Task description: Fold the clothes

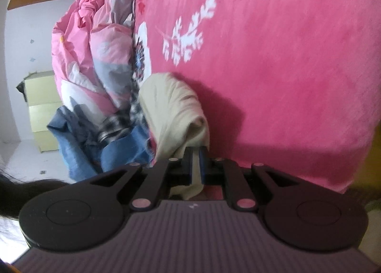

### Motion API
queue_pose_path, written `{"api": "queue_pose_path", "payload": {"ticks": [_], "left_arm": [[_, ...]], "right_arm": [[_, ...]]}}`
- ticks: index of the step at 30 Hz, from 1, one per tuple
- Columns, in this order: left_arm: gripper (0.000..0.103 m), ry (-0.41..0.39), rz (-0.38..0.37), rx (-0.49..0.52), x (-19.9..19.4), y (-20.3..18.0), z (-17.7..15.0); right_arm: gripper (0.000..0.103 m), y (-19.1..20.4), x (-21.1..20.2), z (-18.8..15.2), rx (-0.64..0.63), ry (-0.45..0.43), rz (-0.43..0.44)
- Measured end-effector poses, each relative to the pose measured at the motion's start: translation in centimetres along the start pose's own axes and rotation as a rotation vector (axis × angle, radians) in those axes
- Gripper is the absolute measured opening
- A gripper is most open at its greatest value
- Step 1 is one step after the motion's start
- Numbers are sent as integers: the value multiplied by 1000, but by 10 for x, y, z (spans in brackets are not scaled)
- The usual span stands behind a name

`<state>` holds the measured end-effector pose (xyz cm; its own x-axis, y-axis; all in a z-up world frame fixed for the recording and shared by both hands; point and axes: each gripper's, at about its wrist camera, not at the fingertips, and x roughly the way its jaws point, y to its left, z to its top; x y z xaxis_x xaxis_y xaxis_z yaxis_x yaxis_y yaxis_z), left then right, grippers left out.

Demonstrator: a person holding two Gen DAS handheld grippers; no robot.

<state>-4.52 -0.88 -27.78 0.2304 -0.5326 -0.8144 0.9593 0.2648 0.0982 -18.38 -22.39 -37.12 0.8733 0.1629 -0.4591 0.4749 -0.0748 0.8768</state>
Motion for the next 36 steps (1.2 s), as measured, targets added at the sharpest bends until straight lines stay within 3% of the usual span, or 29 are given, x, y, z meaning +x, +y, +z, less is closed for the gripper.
{"api": "queue_pose_path", "payload": {"ticks": [4, 9, 13, 16, 17, 18, 19, 21, 23, 25, 28, 30, 33, 35, 36], "left_arm": [[9, -10, 56, 108, 4, -16, -2], [8, -24, 114, 199, 4, -29, -5], [8, -34, 142, 233, 4, -36, -8], [8, -40, 145, 251, 3, -39, -11], [8, -37, 140, 252, 3, -39, -12], [8, -32, 134, 252, 4, -39, -12], [10, -26, 129, 250, 5, -38, -11], [17, -14, 105, 233, 6, -35, -9], [41, -3, 51, 191, 5, -30, -5], [54, 13, 6, 179, 7, -30, -4], [56, 63, 55, 286, 20, -44, -12], [51, 90, 96, 349, 28, -51, -18], [51, 98, 94, 296, 27, -44, -15], [54, 106, 63, 242, 23, -37, -11], [55, 110, 40, 211, 21, -33, -9]], "right_arm": [[32, 4, 23, -1, 58, 112, 64], [52, 19, 32, -6, 6, 183, 119], [63, 29, 31, -11, -73, 192, 56], [63, 29, 41, -5, -82, 171, 9], [58, 29, 46, -2, -83, 159, -1], [50, 28, 50, 1, -62, 153, -2], [24, 26, 54, 3, -42, 146, -3], [17, 22, 58, 6, 2, 136, 14], [12, 13, 55, 3, 27, 124, 34], [10, 2, 51, 1, 77, 108, 46], [11, -5, 52, 0, 105, 100, 14], [15, 2, 53, 0, 70, 111, -18], [30, 16, 51, 5, -2, 124, -77], [47, 17, 54, 9, -4, 123, -119], [47, 16, 56, 12, 3, 122, -131]]}}
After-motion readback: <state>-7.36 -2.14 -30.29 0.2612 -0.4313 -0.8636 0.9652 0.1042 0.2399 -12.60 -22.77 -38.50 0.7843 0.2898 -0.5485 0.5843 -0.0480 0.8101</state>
